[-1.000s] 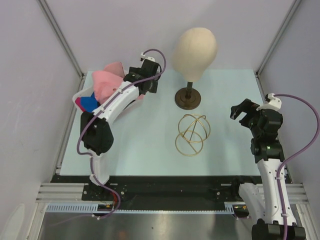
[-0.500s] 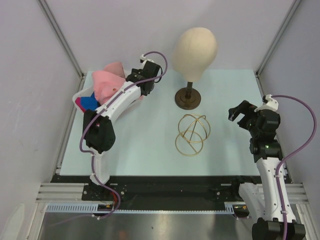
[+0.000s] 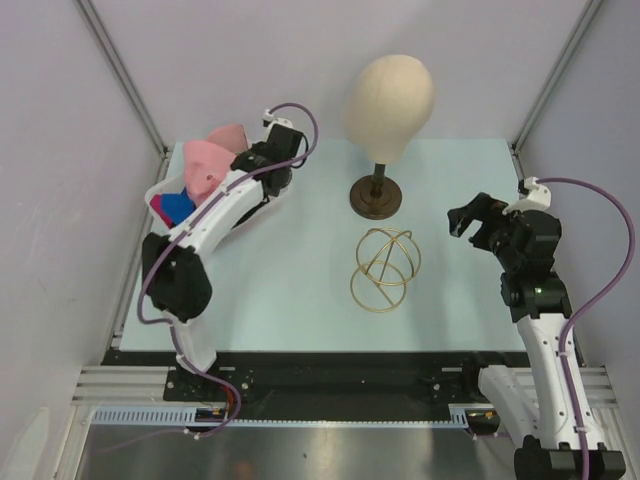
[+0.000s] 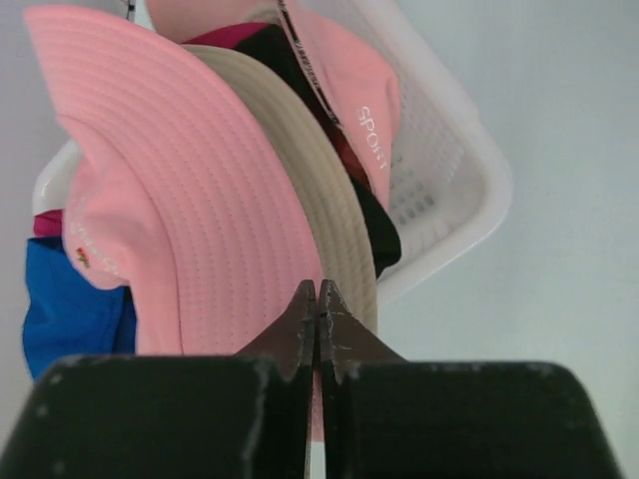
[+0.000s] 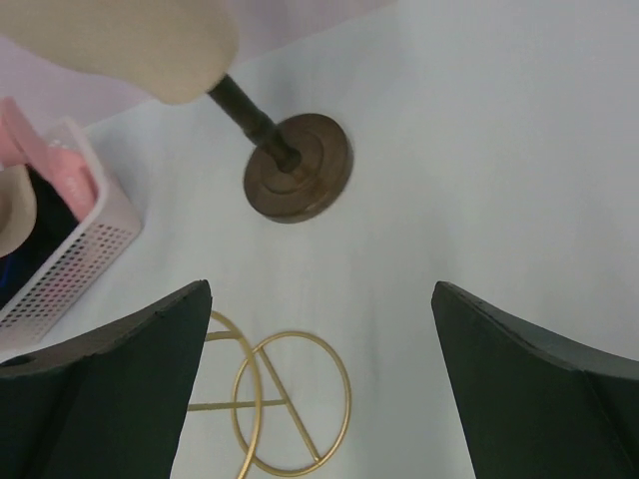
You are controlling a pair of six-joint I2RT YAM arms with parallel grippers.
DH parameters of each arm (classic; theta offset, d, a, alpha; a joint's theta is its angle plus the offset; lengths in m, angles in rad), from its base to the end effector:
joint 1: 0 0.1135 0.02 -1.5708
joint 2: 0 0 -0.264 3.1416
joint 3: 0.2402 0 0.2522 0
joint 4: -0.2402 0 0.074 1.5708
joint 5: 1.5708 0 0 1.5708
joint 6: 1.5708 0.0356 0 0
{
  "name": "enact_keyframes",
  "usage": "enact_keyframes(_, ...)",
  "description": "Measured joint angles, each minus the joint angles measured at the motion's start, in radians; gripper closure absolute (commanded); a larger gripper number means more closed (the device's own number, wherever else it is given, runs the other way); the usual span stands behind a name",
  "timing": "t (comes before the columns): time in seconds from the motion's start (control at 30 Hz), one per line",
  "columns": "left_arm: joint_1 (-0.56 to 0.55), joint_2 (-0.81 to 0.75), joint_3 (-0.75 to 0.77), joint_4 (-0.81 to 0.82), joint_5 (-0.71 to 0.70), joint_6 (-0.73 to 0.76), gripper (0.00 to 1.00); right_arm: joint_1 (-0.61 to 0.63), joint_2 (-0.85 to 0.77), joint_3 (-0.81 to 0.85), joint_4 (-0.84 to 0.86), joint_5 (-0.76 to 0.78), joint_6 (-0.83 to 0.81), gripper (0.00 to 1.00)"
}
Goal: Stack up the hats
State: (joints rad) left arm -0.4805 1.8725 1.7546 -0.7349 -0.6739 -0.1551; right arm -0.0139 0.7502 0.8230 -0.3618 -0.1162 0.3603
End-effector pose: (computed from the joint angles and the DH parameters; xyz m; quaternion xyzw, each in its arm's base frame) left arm 0.3789 -0.1725 0.3197 0.0285 0.8907 0.1904 0.4117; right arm 0.1717 0.0017 0.3400 0.1147 0.7927 0.1487 0.5800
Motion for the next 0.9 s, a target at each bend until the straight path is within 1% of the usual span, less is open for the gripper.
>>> enact_keyframes(0.1,0.003,-0.125,-0.052,0.033,0.025,0.003,1.0,0.053,0.001,0.082,-0.017,0.01,-0.016,0.03)
enact_keyframes(0.3,0.015,-0.441,-0.167,0.13,0.093,0.006,1.0,0.18,0.013,0.22,-0.003,0.042,-0.021,0.05)
enact_keyframes(0.37,0.026,-0.534,-0.213,0.153,0.121,0.006,1.0,0.245,0.03,0.248,0.008,0.052,-0.014,0.05)
enact_keyframes(0.4,0.035,-0.554,-0.223,0.156,0.129,0.006,1.0,0.293,0.045,0.262,0.017,0.068,-0.013,0.05)
enact_keyframes(0.43,0.045,-0.585,-0.25,0.178,0.145,0.005,1.0,0.367,0.069,0.281,0.028,0.082,-0.013,0.05)
enact_keyframes(0.5,0.065,-0.639,-0.306,0.195,0.181,0.005,1.0,0.475,0.127,0.31,0.048,0.108,-0.021,0.04)
enact_keyframes(0.57,0.087,-0.679,-0.356,0.202,0.225,-0.002,1.0,0.608,0.203,0.352,0.062,0.153,-0.034,0.04)
enact_keyframes(0.67,0.134,-0.716,-0.395,0.192,0.29,-0.02,1.0,0.767,0.351,0.428,0.085,0.19,-0.077,0.0)
enact_keyframes(0.8,0.175,-0.735,-0.393,0.163,0.361,-0.052,1.0,0.968,0.562,0.517,0.143,0.234,-0.255,0.0)
enact_keyframes(0.9,0.18,-0.741,-0.367,0.115,0.399,-0.068,1.0,1.061,0.669,0.56,0.181,0.24,-0.391,0.0)
